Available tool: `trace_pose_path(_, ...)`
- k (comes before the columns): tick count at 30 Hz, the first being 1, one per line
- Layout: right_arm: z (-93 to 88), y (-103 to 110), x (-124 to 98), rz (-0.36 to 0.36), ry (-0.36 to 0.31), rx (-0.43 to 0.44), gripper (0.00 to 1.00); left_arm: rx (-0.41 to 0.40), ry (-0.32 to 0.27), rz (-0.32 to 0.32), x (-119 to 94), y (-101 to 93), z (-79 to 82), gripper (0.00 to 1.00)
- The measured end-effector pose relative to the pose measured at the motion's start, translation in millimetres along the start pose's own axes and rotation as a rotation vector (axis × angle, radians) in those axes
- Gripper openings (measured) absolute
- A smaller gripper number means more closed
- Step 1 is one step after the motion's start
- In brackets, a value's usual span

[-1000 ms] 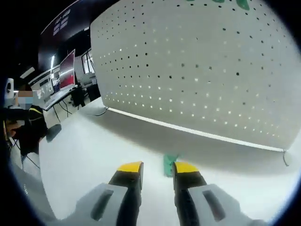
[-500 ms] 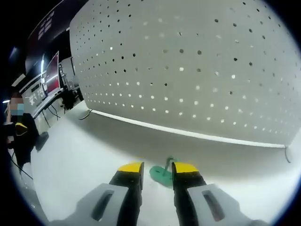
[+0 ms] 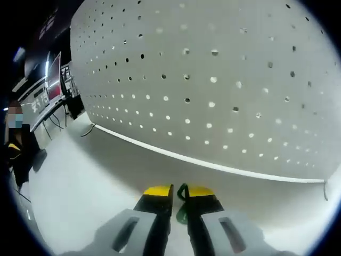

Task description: Insert the hook assembly into the mounting plate slot until the hook locks in place.

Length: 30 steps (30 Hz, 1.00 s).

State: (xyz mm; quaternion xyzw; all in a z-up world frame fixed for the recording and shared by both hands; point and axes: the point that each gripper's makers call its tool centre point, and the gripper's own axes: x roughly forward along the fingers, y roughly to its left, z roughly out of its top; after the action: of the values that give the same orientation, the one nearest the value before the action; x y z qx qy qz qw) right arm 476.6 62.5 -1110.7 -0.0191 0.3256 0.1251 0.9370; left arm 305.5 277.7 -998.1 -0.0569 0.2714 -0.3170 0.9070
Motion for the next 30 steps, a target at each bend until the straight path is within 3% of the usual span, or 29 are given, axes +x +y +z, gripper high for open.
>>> trace_pose_path(11,3.5,-2.5,-13.5,-0.004,-0.012,-0.042,0.00,0.001,-0.010,-0.004,1.5,-3.5,1.8,0.94)
trace_pose_path(21,36.7,7.3,-38.9,0.031,-0.115,-0.029,0.00,0.027,-0.035,-0.015,4.1,-10.1,17.6,0.94)
trace_pose_path(25,47.0,13.2,-49.8,0.041,-0.144,-0.041,0.00,0.040,-0.047,-0.020,3.1,-12.6,24.3,0.94)
trace_pose_path(26,51.9,15.3,-52.9,0.041,-0.160,-0.088,0.00,0.043,-0.050,-0.021,2.7,-13.0,25.3,0.94)
trace_pose_path(30,65.6,21.9,-63.8,0.057,-0.193,-0.084,0.00,0.052,-0.058,-0.023,0.9,-15.2,29.0,0.95)
